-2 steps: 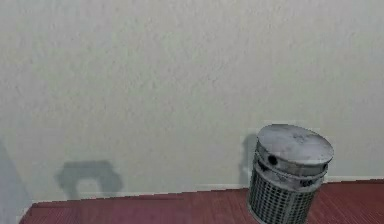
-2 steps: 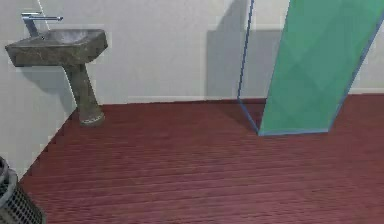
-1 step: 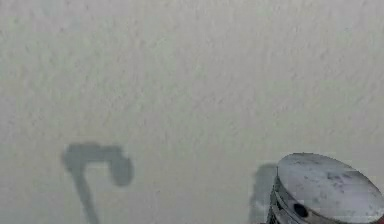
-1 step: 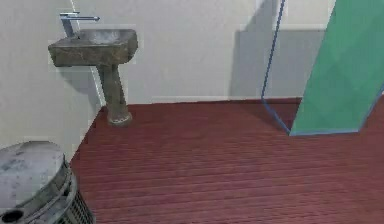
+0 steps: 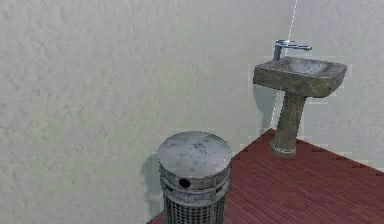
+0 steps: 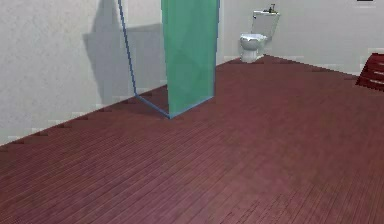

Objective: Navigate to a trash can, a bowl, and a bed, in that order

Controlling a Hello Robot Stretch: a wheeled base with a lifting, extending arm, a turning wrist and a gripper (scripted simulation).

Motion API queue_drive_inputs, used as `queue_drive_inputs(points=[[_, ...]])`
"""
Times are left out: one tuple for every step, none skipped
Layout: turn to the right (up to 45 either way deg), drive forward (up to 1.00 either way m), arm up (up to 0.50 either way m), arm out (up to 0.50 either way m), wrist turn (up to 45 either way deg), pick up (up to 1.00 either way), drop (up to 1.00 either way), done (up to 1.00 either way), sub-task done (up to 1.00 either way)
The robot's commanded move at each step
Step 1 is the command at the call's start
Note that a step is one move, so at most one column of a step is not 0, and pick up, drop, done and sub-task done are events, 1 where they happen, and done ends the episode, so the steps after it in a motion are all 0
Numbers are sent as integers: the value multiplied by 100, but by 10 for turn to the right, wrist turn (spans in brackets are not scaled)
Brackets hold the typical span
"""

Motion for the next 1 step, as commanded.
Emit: queue_drive_inputs(points=[[0,0,0,0,0,0,0,0,100]])
